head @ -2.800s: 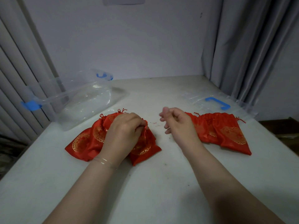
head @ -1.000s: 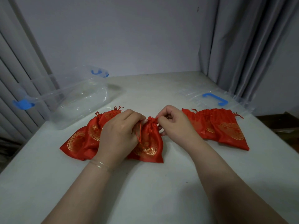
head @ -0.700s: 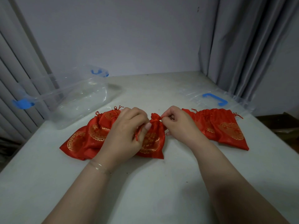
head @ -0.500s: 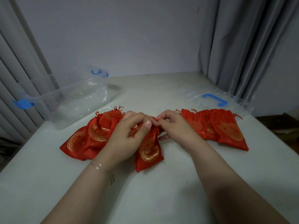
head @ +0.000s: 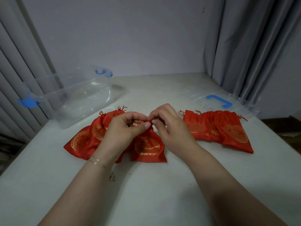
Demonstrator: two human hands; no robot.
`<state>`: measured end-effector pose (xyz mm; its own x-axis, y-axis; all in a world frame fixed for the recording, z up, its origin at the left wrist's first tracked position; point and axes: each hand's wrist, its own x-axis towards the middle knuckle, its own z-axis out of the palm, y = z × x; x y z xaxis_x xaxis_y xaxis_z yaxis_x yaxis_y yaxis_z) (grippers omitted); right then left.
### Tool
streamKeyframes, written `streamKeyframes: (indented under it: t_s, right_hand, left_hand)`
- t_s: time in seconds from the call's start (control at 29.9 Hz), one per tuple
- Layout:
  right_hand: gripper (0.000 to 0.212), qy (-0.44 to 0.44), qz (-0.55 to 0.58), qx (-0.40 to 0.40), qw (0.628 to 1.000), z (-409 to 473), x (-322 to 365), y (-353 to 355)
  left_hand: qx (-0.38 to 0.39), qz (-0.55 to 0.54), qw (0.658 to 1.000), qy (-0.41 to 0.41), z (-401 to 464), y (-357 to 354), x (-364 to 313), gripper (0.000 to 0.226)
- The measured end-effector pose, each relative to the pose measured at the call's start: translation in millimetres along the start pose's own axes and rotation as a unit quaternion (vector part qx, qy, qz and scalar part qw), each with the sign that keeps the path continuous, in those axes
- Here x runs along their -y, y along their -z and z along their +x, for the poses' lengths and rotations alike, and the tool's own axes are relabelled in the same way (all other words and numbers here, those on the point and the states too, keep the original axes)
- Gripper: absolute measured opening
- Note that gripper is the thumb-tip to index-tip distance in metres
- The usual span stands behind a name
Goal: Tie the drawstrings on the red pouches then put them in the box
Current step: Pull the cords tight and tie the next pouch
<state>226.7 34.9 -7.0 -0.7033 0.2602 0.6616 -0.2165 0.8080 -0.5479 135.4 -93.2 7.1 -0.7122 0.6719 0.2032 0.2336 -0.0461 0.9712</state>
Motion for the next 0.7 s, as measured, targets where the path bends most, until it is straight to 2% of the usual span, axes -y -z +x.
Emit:
streamKeyframes:
  t_s: [0.13, 0.23, 0.33, 0.43, 0.5, 0.64, 0.7]
  right_hand:
    - [0.014, -0.057, 0.059, -0.036, 0.996, 0.5, -0.3, 1.6]
    - [0.022, -0.128, 0.146, -0.058, 0.979, 0.6, 0.2, 1.9]
    - [0.027, -0.115, 0.187, -0.086, 0.972, 0.5, 2.1, -0.3]
    - [0.027, -0.086, 0.17, -0.102, 0.976, -0.2, 1.8, -2.4]
    - [0.027, -0.093, 0.172, -0.107, 0.975, -0.6, 0.0, -4.6]
    - [0.024, -0.194, 0.282, -0.109, 0.933, 3.1, 0.0, -5.8]
    - [0.022, -0.243, 0.301, -0.084, 0.918, 4.8, 1.2, -5.0]
  left_hand:
    - [0.002, -0.099, 0.995, -0.004, 1.6, 2.2, 1.3, 0.013]
    - [-0.011, -0.147, 0.989, -0.019, 2.9, 2.0, 1.7, 0.024]
    - [-0.041, -0.163, 0.985, -0.032, 3.8, -0.6, 3.1, 0.024]
    - [-0.051, -0.164, 0.985, -0.026, 3.4, -4.2, 6.4, 0.012]
    - [-0.043, -0.172, 0.984, -0.017, 3.9, -4.6, 8.6, 0.012]
    - [-0.012, -0.153, 0.988, -0.029, 3.7, -4.0, 7.9, 0.003]
    - [0.006, -0.163, 0.986, -0.044, 1.0, -6.0, 4.8, 0.004]
